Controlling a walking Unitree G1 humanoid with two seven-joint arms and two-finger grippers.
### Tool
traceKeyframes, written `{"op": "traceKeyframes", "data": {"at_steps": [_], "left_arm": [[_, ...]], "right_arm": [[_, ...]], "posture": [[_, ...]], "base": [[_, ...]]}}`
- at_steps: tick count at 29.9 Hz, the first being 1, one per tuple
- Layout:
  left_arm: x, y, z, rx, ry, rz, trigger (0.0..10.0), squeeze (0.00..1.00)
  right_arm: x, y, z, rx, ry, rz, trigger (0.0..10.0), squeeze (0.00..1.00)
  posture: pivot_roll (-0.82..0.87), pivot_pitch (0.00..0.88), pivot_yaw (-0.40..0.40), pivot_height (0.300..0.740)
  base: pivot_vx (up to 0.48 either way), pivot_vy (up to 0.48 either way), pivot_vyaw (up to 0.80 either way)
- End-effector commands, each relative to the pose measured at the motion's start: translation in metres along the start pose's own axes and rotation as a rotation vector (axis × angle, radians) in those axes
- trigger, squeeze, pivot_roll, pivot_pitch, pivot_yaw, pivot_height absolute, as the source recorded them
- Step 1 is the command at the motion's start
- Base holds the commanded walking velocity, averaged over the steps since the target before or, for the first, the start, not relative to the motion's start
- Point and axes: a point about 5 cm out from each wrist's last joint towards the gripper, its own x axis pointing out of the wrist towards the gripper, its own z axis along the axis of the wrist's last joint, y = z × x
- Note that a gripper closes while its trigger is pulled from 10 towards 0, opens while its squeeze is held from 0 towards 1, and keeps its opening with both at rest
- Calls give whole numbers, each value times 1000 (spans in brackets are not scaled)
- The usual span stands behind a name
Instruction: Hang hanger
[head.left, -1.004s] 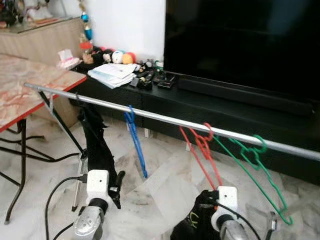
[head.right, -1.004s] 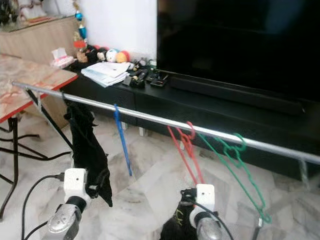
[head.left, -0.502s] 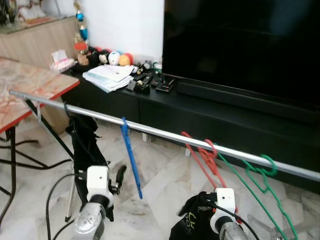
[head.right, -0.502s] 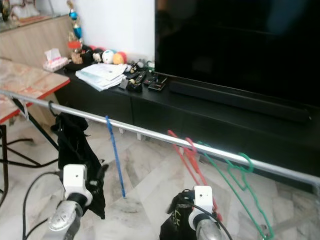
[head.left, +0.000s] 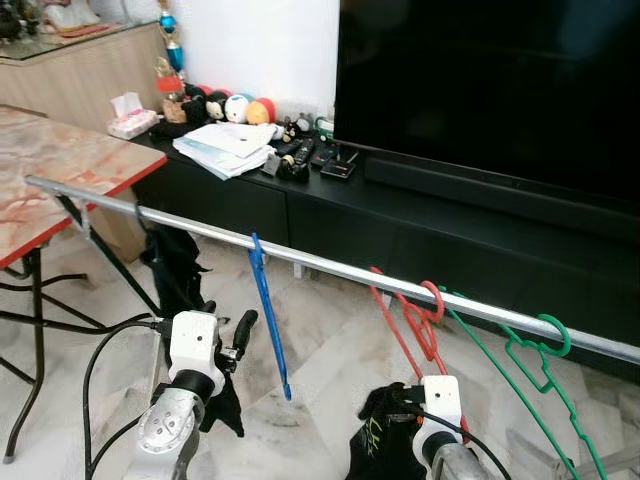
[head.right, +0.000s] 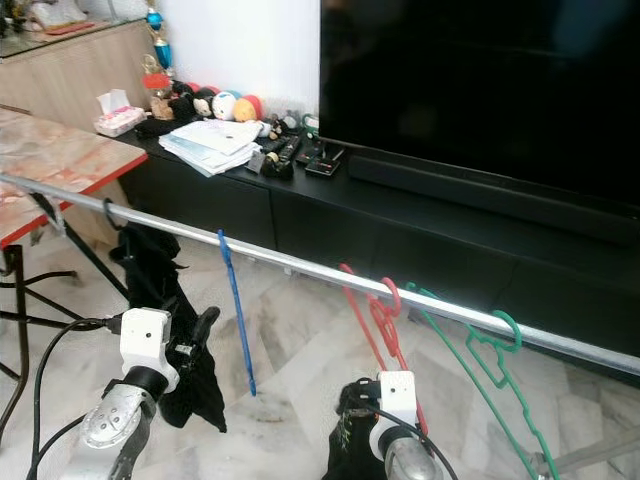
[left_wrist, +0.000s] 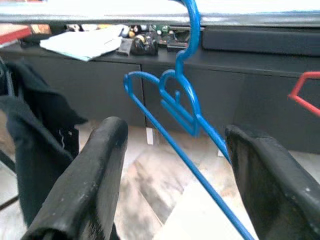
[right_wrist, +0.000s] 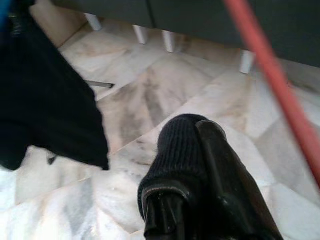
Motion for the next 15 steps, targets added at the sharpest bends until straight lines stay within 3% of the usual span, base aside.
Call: {"op": "traceKeyframes", "data": {"at_steps": [1,8,11,15], "left_arm": [[8,-14,8,0,21,-74,10000,1000],[34,-22,15,49,113,-86,10000,1000],[54,-21,28,50,99,-37,10000,1000],[67,-17,25,73,195,22,10000,1000]], "right_arm": [[1,1,1,-13,-10,4,10000,0],[1,1,2,-22,-9,5,10000,0],[2,1,0,-27,1,7,10000,0],[2,1,0,-31,5,11,10000,0]], "posture": [[5,63,41,740],[-2,51,43,740],[1,52,39,740],[3,57,36,740]], "base": [[0,0,0],[0,0,0],[0,0,0],[0,0,0]]}}
